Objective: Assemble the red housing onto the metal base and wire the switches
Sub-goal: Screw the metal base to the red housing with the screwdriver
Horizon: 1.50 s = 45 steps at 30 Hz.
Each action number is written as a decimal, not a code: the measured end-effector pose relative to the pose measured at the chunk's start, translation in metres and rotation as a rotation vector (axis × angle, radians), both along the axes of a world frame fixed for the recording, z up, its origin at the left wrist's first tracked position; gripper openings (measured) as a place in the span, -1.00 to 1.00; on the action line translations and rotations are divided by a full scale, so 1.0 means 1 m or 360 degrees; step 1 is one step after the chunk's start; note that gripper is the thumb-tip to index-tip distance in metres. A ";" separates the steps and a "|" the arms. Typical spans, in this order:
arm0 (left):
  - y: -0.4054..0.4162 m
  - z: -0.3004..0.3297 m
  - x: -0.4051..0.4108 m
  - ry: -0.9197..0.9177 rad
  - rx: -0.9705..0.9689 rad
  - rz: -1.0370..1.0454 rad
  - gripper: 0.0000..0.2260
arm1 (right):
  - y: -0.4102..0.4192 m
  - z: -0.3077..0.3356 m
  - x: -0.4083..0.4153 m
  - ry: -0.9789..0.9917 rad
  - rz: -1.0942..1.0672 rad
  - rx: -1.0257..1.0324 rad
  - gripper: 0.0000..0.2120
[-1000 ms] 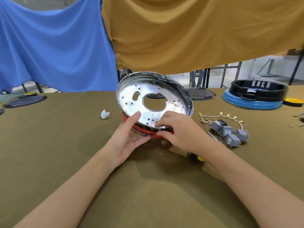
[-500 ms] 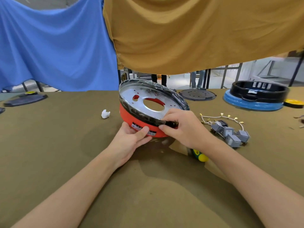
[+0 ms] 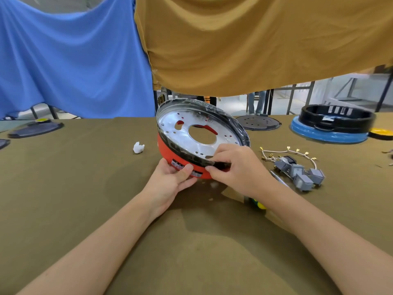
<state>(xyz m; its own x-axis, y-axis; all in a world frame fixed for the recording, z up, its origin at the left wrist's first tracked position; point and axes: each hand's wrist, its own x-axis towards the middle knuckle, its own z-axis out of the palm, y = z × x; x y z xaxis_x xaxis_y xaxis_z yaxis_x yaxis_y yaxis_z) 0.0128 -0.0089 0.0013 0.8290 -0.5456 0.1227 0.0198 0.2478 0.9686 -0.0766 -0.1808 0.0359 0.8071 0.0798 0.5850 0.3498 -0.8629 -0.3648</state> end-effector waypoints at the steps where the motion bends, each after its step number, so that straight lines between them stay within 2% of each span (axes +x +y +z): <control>1: -0.001 0.000 0.000 0.0022 -0.0001 0.0011 -0.64 | 0.002 -0.001 0.001 -0.0019 -0.0023 -0.0011 -0.84; 5: -0.001 0.000 0.001 0.0069 0.0004 0.0048 -0.62 | 0.004 -0.002 0.001 -0.0026 -0.0045 0.0014 -0.83; 11: 0.000 0.000 -0.002 0.0048 0.0029 0.0079 -0.63 | 0.001 0.003 0.003 0.0136 -0.0010 -0.0054 -0.84; 19: 0.000 0.001 -0.003 0.0133 -0.0072 0.0081 -0.60 | 0.005 -0.002 0.000 0.0012 -0.0055 -0.0057 -0.84; 22: 0.002 0.000 0.000 0.0103 -0.0095 0.0027 -0.57 | -0.001 -0.001 -0.002 0.0099 0.0010 0.0145 -0.83; 25: 0.005 -0.001 0.004 0.0047 -0.0100 -0.0074 -0.48 | -0.012 0.002 0.000 0.0298 0.0073 0.0516 -0.66; 27: 0.005 -0.002 0.006 -0.0041 -0.0082 -0.0143 -0.42 | -0.016 0.003 0.001 0.0409 0.0062 0.0593 -0.77; 30: 0.003 -0.004 0.006 -0.0268 -0.0001 -0.0192 -0.44 | -0.014 0.001 0.002 0.0510 -0.0013 0.0507 -0.95; 32: 0.003 -0.005 0.006 -0.0374 0.0026 -0.0221 -0.48 | -0.012 -0.001 0.004 0.0480 -0.0064 0.0405 -0.92; 36: 0.003 -0.007 0.006 -0.0399 0.0048 -0.0235 -0.44 | -0.009 -0.001 0.003 0.0358 -0.0121 0.0212 -0.91; 45: 0.003 -0.006 0.004 -0.0474 0.0193 -0.0238 -0.46 | -0.009 0.001 0.001 0.0404 -0.0094 0.0172 -0.85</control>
